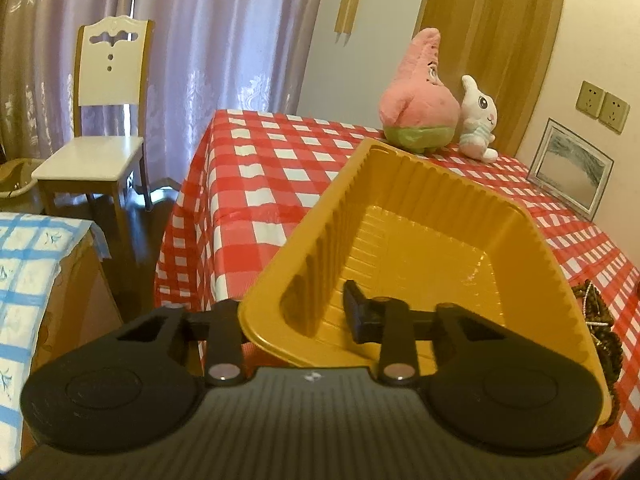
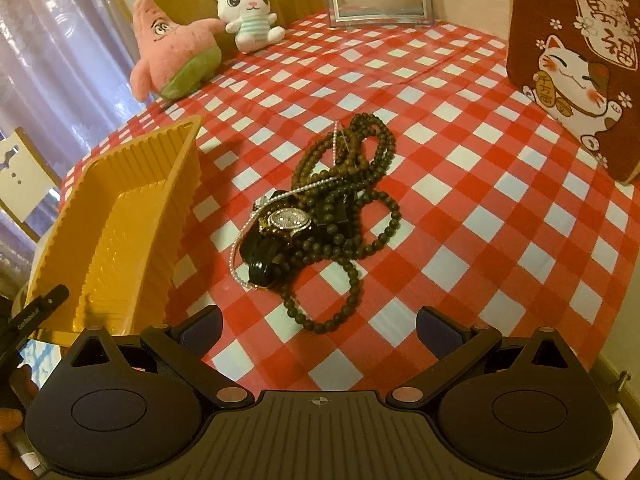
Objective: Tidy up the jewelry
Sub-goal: 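Move the left gripper to the orange tray rim and close on it, then grasp the wristwatch with the right gripper while the left gripper holds the tray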
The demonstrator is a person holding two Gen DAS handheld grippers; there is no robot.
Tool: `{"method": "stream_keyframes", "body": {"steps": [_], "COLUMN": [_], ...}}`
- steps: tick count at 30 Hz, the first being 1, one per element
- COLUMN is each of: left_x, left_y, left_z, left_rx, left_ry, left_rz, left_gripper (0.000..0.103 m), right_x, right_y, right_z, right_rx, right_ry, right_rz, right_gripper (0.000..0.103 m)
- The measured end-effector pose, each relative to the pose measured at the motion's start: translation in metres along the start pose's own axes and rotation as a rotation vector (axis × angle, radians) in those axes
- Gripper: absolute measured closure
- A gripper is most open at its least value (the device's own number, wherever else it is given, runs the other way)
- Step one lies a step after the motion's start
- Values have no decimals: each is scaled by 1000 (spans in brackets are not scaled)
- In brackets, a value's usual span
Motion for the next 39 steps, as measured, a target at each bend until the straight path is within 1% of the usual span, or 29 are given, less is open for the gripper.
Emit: {"method": "stream_keyframes", "body": {"steps": [1, 2, 4, 5, 6, 7, 8, 9, 12, 14, 15, 16, 20, 23, 26, 31, 34, 35, 36, 37, 39], "left_x": [1, 1, 0, -1, -2, -4, -7, -9, -17, -22, -24, -25, -28, -28, -25, -24, -24, -23, -22, -22, -21], "left_y": [1, 3, 6, 8, 10, 13, 16, 19, 27, 31, 33, 35, 37, 40, 44, 54, 60, 61, 62, 63, 65], "left_z": [0, 0, -2, -3, -5, -7, -8, -10, -17, -20, -22, -23, -25, -24, -19, -7, -1, 0, 1, 3, 5], "left_rx": [-4, -7, -18, -28, -42, -55, -67, -77, -110, -131, -135, -137, -135, -131, -125, -117, -115, -114, -112, -109, -103], "left_ry": [0, -3, -23, -30, -37, -45, -53, -61, -73, -73, -72, -69, -63, -64, -76, -115, -146, -155, -162, -168, -178], "left_rz": [0, 5, 25, 38, 55, 75, 96, 114, 186, 230, 244, 253, 262, 272, 281, 287, 293, 290, 287, 285, 284], "left_gripper": [84, 87, 89, 90, 90, 91, 92, 92, 93, 93, 93, 93, 94, 93, 93, 94, 94, 94, 94, 94, 95], "right_x": [-1, -2, -4, -5, -6, -6, -7, -8, -9, -8, -6, -5, 7, 16, 20, 23, 25, 25, 26, 27, 32], "right_y": [1, 2, 4, 5, 6, 6, 8, 8, 11, 13, 15, 16, 21, 24, 27, 33, 33, 33, 32, 31, 28], "right_z": [1, 2, 3, 4, 4, 5, 7, 8, 11, 13, 14, 15, 22, 27, 33, 43, 51, 53, 55, 54, 53], "right_rx": [-3, -7, -15, -19, -23, -23, -19, -19, -31, -36, -39, -43, -59, -73, -89, -117, -112, -107, -103, -111, -120], "right_ry": [0, 0, 3, 7, 12, 19, 24, 27, 48, 67, 83, 97, 133, 143, 131, 91, 74, 69, 71, 68, 62], "right_rz": [-2, -3, -1, -1, -2, -5, -5, -2, 5, 2, -2, -9, -59, -82, -85, -77, -64, -62, -60, -59, -85], "right_gripper": [0, 0, 1, 2, 6, 15, 19, 20, 27, 36, 39, 44, 61, 67, 71, 72, 74, 81, 84, 92, 98]}}
Point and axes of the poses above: each gripper's, at about its wrist camera, not at the fingertips, and z roughly the way its jaws point, x to its left, y to its top, the point moved 5 cm from there along z, roughly the way its jaws point, and after that the axes turned 1 degree about z, right-handed, at the moved point
